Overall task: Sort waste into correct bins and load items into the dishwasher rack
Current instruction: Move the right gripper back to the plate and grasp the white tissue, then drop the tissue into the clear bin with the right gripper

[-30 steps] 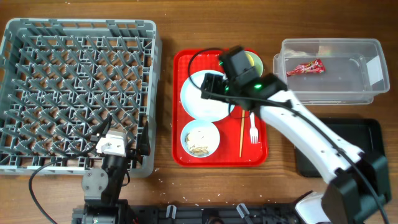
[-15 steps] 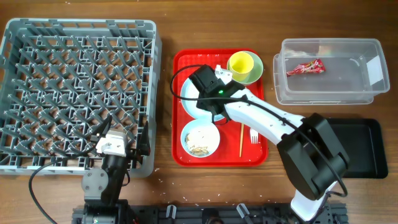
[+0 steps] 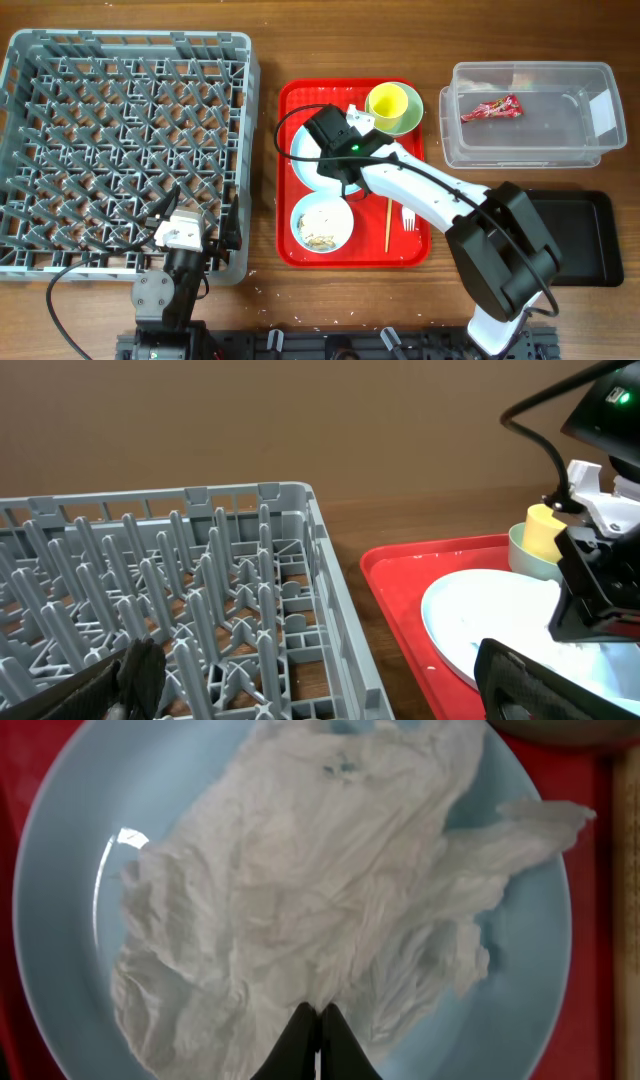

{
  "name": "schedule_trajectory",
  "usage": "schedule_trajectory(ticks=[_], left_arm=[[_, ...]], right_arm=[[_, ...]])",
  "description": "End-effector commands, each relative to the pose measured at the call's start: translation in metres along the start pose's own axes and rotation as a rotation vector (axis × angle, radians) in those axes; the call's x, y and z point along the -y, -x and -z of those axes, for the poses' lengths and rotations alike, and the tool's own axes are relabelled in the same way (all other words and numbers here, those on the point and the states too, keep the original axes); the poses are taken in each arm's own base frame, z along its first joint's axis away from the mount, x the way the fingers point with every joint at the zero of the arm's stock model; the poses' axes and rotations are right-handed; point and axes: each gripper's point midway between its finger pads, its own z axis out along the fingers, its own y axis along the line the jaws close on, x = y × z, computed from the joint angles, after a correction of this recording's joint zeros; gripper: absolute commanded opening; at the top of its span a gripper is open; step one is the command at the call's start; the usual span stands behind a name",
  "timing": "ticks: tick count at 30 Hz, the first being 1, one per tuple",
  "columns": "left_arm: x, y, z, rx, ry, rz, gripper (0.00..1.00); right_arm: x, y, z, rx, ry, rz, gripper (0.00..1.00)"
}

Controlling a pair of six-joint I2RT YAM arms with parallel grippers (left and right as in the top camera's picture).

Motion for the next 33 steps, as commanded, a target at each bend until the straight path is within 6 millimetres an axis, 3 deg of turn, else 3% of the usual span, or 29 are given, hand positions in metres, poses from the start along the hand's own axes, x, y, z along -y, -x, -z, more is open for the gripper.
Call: schedule_trajectory(ticks=[1,3,7,10,13,15,19,21,24,25,26,28,29,31,33], left_arm=[[0.003,-0.002,0.000,-0.002,-0.013,-0.013,1.00],[0.003,-0.002,0.000,-0.002,-0.013,-0.013,1.00],[0.003,-0.002,0.000,-0.002,-0.013,-0.013,1.00],[0.003,-0.002,0.000,-0.001,-0.013,-0.013,1.00],[0.003,-0.002,0.000,-0.002,-0.013,-0.013,1.00],[0.003,-0.002,0.000,-0.002,-0.013,-0.013,1.00],[0.003,-0.002,0.000,-0.002,-0.013,-0.013,1.00],[0.003,-0.002,0.000,-0.002,-0.013,-0.013,1.00],[0.003,-0.002,0.000,-0.001,-0.013,-0.013,1.00],[0.003,-0.002,0.000,-0.001,-0.013,-0.013,1.00],[0.003,-0.002,0.000,-0.001,-0.013,-0.013,1.00],[0.003,-0.002,0.000,-0.001,-0.013,-0.013,1.00],[0.003,-0.002,0.000,-0.002,-0.013,-0.013,1.00],[0.003,-0.002,0.000,-0.001,-0.013,-0.013,1.00],[0.003,-0.002,0.000,-0.002,-0.013,-0.013,1.00]], right_arm=[[-0.004,0.018,0.033,0.054,0.034,0.013,0.04],[-0.017,0.038,0.075,0.128,0.127,0.042,0.04],[-0.022,0.062,0.142,0.251,0.254,-0.002,0.04],[-0.016,0.072,0.164,0.317,0.265,-0.022,0.04],[0.006,0.094,0.184,0.441,0.195,-0.075,0.04],[0.031,0.114,0.202,0.538,0.145,-0.145,0.04],[0.099,0.154,0.232,0.667,0.056,-0.303,0.04],[0.144,0.171,0.232,0.666,0.006,-0.372,0.04],[0.210,0.191,0.216,0.628,-0.064,-0.459,0.04],[0.230,0.198,0.208,0.616,-0.084,-0.485,0.09],[0.244,0.202,0.200,0.602,-0.091,-0.502,0.28],[0.257,0.208,0.178,0.543,-0.065,-0.476,0.89],[0.258,0.207,0.167,0.504,-0.042,-0.451,1.00],[0.249,0.204,0.153,0.436,0.042,-0.418,1.00],[0.214,0.202,0.155,0.389,0.225,-0.324,0.99]])
